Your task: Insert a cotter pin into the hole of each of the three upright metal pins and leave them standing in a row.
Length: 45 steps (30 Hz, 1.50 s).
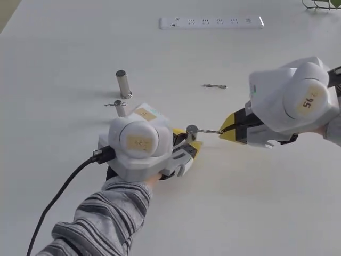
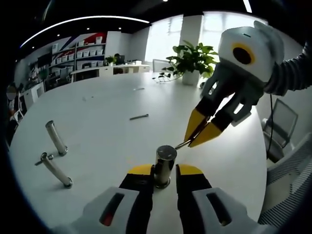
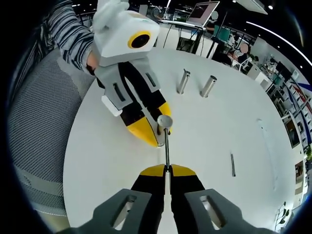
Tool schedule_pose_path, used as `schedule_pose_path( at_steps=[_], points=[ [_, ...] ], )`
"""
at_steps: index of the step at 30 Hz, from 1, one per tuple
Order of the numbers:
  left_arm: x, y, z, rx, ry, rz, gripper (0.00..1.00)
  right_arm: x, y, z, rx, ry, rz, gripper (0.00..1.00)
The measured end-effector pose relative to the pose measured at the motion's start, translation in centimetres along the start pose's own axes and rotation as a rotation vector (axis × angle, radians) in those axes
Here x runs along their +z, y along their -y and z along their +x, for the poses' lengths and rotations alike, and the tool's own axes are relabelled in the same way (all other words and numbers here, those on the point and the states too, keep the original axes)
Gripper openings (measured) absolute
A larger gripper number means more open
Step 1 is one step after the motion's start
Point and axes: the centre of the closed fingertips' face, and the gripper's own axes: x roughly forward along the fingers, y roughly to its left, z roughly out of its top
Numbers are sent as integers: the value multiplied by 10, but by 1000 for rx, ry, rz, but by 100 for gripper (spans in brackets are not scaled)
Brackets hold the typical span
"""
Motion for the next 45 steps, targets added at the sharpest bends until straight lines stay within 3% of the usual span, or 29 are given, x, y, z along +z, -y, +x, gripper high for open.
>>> schedule_pose_path(
  at_steps=[13, 18, 22, 33, 45],
  points=[
    [-1, -2, 0, -15, 2, -28, 11, 6, -3, -4, 10, -17, -53, 0],
    [-2, 0, 0, -21, 1, -33, 11, 18, -7, -7, 29, 13, -55, 0],
    [-3, 0, 0, -23, 0, -47, 12, 22, -9, -4, 31, 8, -65, 0],
    [-6, 0, -2, -3, 30, -146, 13, 28, -11, 2, 27, 10, -34, 0],
    [-6, 1, -2, -4, 44, -182, 13, 33, -11, 5, 20, 13, -44, 0]
  ],
)
